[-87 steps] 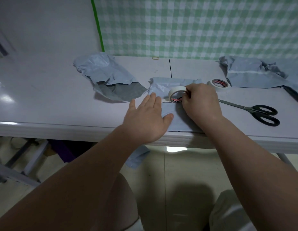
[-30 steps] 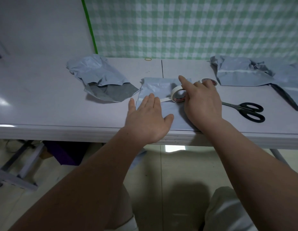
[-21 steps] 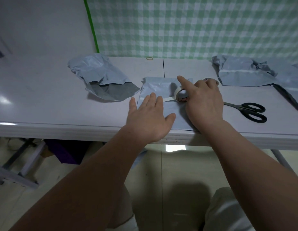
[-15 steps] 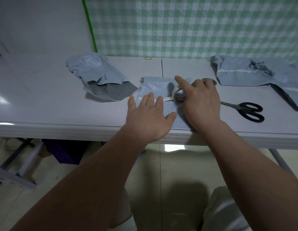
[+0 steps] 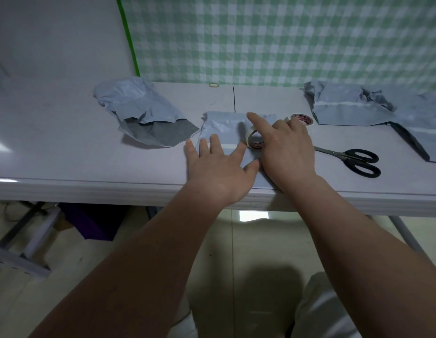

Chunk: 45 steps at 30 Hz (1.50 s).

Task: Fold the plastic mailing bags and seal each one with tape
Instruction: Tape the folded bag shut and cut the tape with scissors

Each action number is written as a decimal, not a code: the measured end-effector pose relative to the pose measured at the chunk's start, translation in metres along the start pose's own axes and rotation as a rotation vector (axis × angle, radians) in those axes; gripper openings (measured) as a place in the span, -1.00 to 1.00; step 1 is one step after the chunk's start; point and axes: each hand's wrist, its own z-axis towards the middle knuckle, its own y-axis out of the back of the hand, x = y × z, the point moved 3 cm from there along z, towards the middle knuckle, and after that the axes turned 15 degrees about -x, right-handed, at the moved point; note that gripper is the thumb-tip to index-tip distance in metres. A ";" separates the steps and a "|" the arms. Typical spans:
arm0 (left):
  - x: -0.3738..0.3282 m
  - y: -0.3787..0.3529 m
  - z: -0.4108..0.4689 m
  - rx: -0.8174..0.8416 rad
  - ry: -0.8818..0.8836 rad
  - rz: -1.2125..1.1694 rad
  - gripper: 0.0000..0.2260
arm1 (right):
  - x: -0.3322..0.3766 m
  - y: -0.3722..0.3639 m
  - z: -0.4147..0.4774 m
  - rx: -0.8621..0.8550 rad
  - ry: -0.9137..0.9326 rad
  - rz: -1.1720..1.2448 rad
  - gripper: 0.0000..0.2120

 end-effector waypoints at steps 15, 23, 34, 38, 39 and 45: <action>0.013 0.003 -0.001 0.030 0.016 -0.020 -0.53 | -0.002 0.005 0.000 0.085 -0.038 0.036 -0.42; 0.013 0.009 0.004 0.127 0.062 0.022 -0.48 | -0.004 0.004 0.000 0.115 -0.047 0.080 -0.38; -0.013 -0.008 0.005 -0.083 -0.033 -0.178 -0.46 | -0.007 0.001 0.000 0.097 -0.107 0.208 -0.44; -0.014 -0.007 0.004 -0.069 -0.031 -0.158 -0.44 | -0.019 -0.007 0.002 0.200 -0.311 0.493 -0.46; -0.014 -0.007 0.004 -0.072 -0.031 -0.157 -0.44 | -0.021 -0.008 0.002 0.213 -0.322 0.508 -0.49; -0.014 -0.007 0.005 -0.056 -0.021 -0.143 -0.44 | -0.023 -0.005 0.002 0.187 -0.405 0.583 -0.69</action>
